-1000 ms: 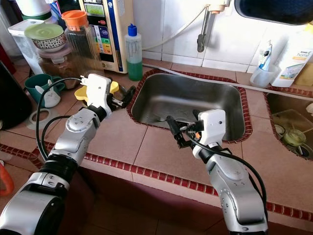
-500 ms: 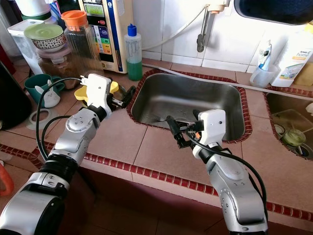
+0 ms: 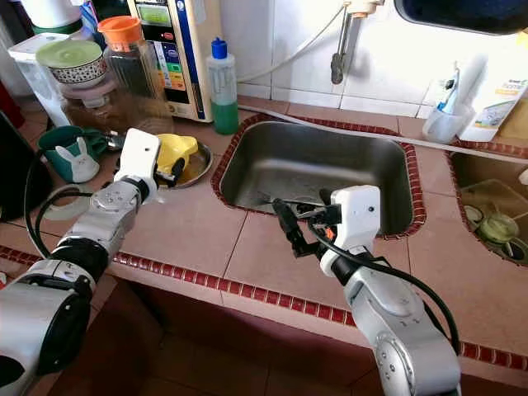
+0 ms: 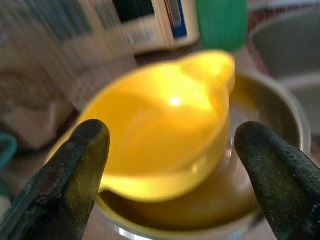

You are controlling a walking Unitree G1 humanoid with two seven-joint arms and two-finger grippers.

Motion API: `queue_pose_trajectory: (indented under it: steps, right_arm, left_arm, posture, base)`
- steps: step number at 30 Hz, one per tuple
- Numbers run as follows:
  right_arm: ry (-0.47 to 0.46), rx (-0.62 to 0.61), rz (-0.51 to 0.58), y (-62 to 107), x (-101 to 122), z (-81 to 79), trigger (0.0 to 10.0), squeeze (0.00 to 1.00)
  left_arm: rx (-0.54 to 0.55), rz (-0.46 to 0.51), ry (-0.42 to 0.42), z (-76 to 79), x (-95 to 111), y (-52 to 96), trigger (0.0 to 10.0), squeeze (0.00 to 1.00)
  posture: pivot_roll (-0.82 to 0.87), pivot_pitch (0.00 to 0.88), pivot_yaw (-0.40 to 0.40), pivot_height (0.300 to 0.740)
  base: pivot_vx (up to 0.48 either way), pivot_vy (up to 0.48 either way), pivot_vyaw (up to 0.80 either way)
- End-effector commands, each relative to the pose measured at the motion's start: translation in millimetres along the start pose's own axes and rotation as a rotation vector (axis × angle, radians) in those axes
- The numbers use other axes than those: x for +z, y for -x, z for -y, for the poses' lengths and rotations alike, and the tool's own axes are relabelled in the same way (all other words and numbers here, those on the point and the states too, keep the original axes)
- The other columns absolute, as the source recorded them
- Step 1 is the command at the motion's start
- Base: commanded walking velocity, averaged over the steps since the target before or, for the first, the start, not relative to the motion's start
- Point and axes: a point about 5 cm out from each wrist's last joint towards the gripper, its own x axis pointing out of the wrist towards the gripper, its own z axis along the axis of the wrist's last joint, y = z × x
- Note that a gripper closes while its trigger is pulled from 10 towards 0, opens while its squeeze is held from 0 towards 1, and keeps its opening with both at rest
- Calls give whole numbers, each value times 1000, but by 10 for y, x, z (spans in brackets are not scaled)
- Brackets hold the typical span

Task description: Kitchen organization

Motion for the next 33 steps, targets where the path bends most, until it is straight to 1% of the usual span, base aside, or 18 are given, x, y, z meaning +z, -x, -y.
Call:
queue_pose_trajectory:
  steps: [1, 4, 7, 11, 14, 18, 21, 23, 27, 30, 32, 33]
  right_arm:
    - [4, 1, 15, 22, 61, -20, 10000, 945]
    - [5, 3, 14, 35, 69, -26, 10000, 945]
    - [6, 1, 9, 49, 78, -26, 10000, 949]
    - [7, -4, 6, 59, 81, -19, 10000, 949]
    - [8, -8, 5, 58, 85, -12, 10000, 945]
    - [11, -7, 4, 45, 88, -6, 10000, 949]
    - [12, -6, 5, 37, 93, -3, 10000, 941]
    - [14, -7, 5, 32, 98, 7, 10000, 945]
    - [16, -6, 6, 23, 100, 19, 10000, 945]
    - [16, -5, 8, 16, 101, 22, 10000, 949]
    - [17, -2, 9, 1, 100, 22, 10000, 949]
    - [17, -2, 9, 1, 100, 22, 10000, 949]
  left_arm:
    - [-15, -14, -30, -21, 52, -19, 10000, 0]
    - [-49, -51, -45, 8, 5, -18, 10000, 0]
    - [-87, -82, -82, 33, -29, -16, 10000, 0]
    - [-103, -87, -97, 37, -25, -18, 10000, 0]
    - [-105, -91, -105, 4, -13, -18, 10000, 0]
    - [-137, -111, -127, -20, -36, -8, 10000, 0]
    - [-143, -123, -150, -49, -59, 2, 10000, 0]
    - [-152, -133, -180, -83, -77, 13, 10000, 0]
    - [-161, -146, -203, -128, -106, 29, 10000, 0]
    - [-156, -150, -206, -159, -118, 37, 10000, 0]
    - [-140, -154, -212, -222, -123, 48, 10000, 0]
    - [-140, -154, -212, -222, -123, 48, 10000, 0]
  posture:
    - [-92, 49, 71, 740]
    - [-99, 51, 72, 740]
    - [-102, 53, 74, 740]
    - [-99, 53, 74, 740]
    - [-94, 53, 73, 740]
    - [-89, 52, 72, 740]
    - [-86, 50, 73, 740]
    - [-80, 47, 72, 740]
    - [-74, 43, 71, 740]
    - [-70, 40, 70, 740]
    - [-65, 37, 69, 740]
    - [-65, 37, 69, 740]
  base:
    - [0, 0, 0]
    - [0, 0, 0]
    - [0, 0, 0]
    - [0, 0, 0]
    - [0, 0, 0]
    - [0, 0, 0]
    - [0, 0, 0]
    - [0, 0, 0]
    - [0, 0, 0]
    - [0, 0, 0]
    - [0, 0, 0]
    - [0, 0, 0]
